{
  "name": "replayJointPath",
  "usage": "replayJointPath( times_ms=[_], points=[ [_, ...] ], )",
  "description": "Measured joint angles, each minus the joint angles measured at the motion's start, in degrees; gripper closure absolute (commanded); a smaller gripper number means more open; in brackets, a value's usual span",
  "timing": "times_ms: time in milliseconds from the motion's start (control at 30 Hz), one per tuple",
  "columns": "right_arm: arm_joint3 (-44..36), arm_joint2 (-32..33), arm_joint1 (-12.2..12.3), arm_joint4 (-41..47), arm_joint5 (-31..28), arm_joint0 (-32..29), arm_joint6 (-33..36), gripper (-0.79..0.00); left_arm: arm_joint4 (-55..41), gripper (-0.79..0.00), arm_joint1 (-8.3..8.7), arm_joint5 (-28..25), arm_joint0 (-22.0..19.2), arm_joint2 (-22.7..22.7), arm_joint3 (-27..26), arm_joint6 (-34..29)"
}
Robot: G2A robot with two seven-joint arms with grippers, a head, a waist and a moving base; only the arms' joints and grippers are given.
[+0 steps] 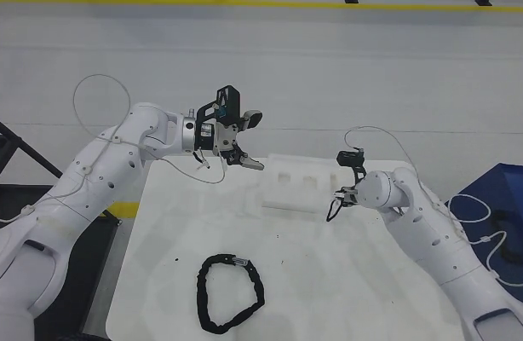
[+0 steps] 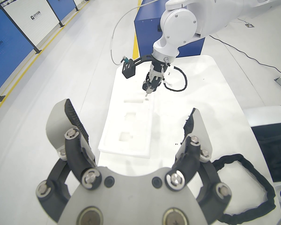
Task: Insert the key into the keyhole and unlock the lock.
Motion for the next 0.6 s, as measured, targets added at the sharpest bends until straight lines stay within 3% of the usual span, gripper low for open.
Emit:
replayJointPath(
  times_ms=[200,600],
  points=[
    [-4.63,7.77,1.9,7.93,-8.73,-5.11,1.63,0.0,0.0,-0.785,0.0,0.0,0.0,0.0,0.0,0.0],
    [-10.9,20.52,3.91,27.75,-19.25,-13.94,3.21,0.0,0.0,-0.785,0.0,0.0,0.0,0.0,0.0,0.0]
  ],
)
